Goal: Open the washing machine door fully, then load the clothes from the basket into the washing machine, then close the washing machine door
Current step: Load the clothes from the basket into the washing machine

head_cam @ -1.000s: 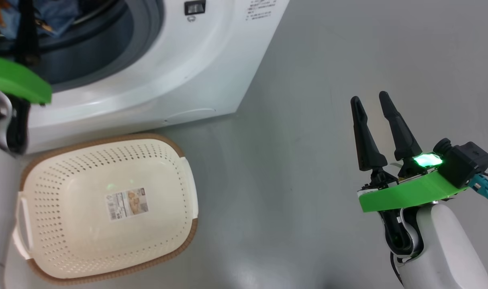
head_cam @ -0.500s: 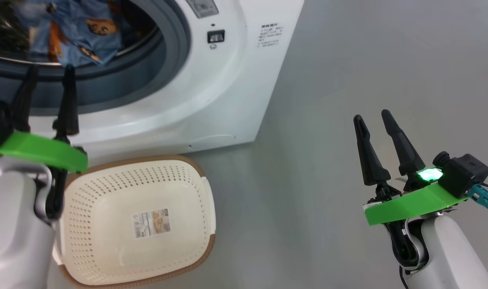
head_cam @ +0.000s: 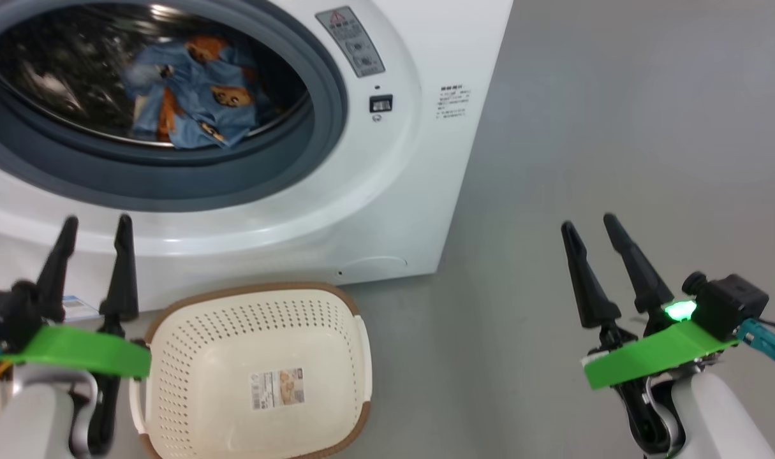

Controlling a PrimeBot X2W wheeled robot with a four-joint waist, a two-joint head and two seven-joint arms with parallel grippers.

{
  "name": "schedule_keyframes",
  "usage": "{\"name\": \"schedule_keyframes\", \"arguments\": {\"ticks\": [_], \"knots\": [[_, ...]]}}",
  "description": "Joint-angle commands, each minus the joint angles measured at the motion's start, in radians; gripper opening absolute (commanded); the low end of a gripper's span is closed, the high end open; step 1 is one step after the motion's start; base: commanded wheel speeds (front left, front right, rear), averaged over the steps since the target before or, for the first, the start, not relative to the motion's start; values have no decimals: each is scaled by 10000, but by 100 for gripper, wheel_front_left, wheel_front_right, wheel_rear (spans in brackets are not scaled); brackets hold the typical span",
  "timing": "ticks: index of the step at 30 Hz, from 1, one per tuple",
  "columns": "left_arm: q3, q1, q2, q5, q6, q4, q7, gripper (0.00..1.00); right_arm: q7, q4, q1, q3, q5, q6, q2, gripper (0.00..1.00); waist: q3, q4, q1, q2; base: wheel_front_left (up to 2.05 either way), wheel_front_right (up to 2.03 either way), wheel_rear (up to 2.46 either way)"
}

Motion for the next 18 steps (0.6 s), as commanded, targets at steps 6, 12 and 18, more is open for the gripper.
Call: {"name": "schedule_keyframes", "arguments": {"ticks": [6,12,18], "knots": [[599,876,160,62,285,-916,-51,100,-48,-73,389,347,155,16,-199,100,-782,400,0,0,0,0,0],[844,1890,44,347,517,-1707,-51,100,-48,-9,639,404,231,16,-296,100,-1177,567,0,0,0,0,0],[1069,2760,-135,467,623,-2234,-51,100,-48,26,889,401,276,16,-384,100,-1513,707,0,0,0,0,0]]}}
